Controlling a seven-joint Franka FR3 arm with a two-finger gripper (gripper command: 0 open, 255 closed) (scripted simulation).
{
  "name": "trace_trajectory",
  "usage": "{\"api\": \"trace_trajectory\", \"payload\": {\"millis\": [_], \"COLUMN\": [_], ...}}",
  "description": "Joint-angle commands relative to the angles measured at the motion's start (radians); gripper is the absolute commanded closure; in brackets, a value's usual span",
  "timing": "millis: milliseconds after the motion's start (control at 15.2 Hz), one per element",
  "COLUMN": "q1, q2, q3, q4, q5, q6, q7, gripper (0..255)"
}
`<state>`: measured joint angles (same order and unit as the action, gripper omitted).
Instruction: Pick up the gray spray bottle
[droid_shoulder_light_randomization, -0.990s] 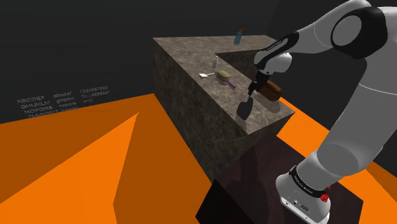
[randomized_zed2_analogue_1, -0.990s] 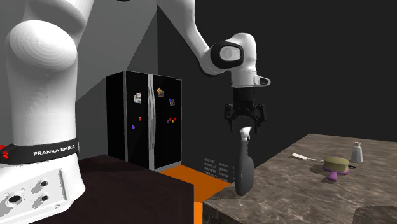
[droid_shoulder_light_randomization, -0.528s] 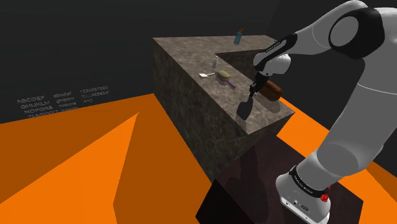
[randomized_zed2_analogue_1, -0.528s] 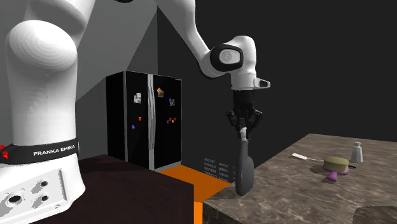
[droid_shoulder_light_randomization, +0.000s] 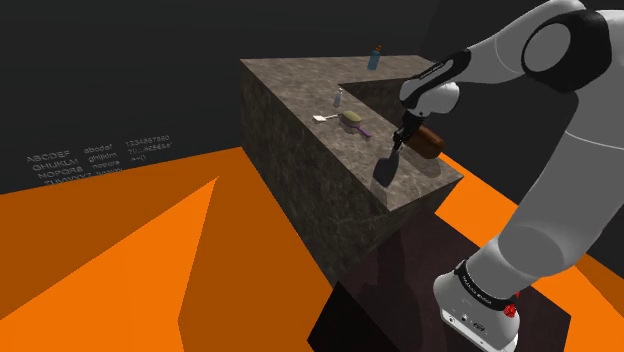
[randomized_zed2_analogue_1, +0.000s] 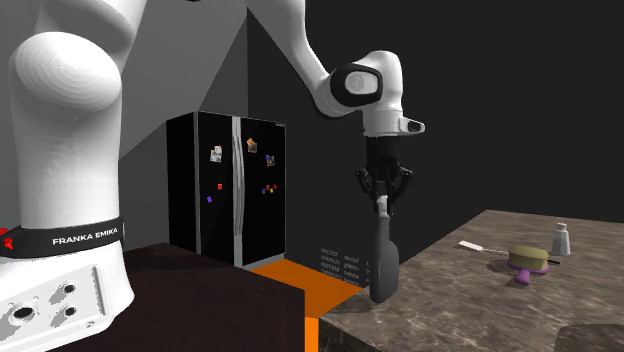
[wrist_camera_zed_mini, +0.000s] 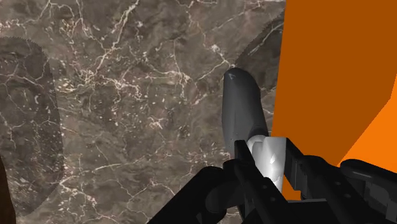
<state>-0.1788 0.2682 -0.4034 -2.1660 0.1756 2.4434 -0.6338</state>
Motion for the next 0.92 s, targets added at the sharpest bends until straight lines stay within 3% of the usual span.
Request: {"api": "trace_trajectory", "payload": {"millis": [0,858], "q1": [0.003,0.02], "q2": [-0.018,-0.119], "q3": [-0.006,-0.027], "q4": [0.005,0.046], "q5": [-0.013,-0.081], "q6": [-0.021,-0.153], "q7": [0.007,0.055], "gripper": [255,255]}}
